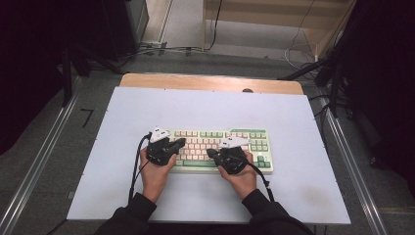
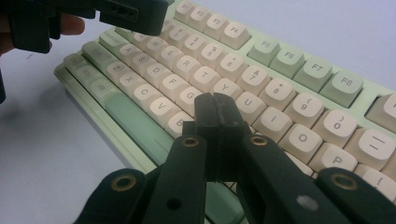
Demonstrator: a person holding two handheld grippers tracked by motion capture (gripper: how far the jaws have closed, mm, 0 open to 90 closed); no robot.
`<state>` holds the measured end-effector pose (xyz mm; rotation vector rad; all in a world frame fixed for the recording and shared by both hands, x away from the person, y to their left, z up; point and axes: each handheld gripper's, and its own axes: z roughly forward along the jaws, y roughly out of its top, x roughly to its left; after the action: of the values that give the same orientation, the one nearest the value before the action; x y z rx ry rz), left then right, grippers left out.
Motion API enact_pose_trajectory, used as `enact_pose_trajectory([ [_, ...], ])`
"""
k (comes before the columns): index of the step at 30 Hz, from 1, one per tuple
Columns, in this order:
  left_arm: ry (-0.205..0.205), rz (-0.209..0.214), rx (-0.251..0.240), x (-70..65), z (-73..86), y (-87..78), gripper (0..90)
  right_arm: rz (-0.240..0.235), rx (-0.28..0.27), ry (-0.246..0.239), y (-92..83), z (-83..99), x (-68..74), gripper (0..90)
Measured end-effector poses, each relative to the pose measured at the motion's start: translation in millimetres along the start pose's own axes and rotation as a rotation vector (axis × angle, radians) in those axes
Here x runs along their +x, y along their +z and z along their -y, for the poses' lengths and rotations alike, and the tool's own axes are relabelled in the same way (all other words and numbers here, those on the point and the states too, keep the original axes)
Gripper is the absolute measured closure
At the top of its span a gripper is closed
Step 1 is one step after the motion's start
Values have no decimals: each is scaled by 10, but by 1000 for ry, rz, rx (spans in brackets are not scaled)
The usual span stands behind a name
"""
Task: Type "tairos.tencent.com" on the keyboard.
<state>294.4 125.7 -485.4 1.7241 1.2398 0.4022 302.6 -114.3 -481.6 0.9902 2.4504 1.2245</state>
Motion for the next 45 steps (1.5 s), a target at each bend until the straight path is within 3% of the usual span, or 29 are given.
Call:
enact_pose_trajectory([
  [25, 1, 2, 3, -6, 3, 1, 900, 2, 47, -18, 126, 45, 23, 883],
  [32, 0, 4, 1, -12, 2, 6, 900, 2, 2, -2, 25, -3, 8, 883],
  [45, 2, 16, -1, -58, -12, 38, 900, 11, -9, 12, -36, -12, -54, 883],
])
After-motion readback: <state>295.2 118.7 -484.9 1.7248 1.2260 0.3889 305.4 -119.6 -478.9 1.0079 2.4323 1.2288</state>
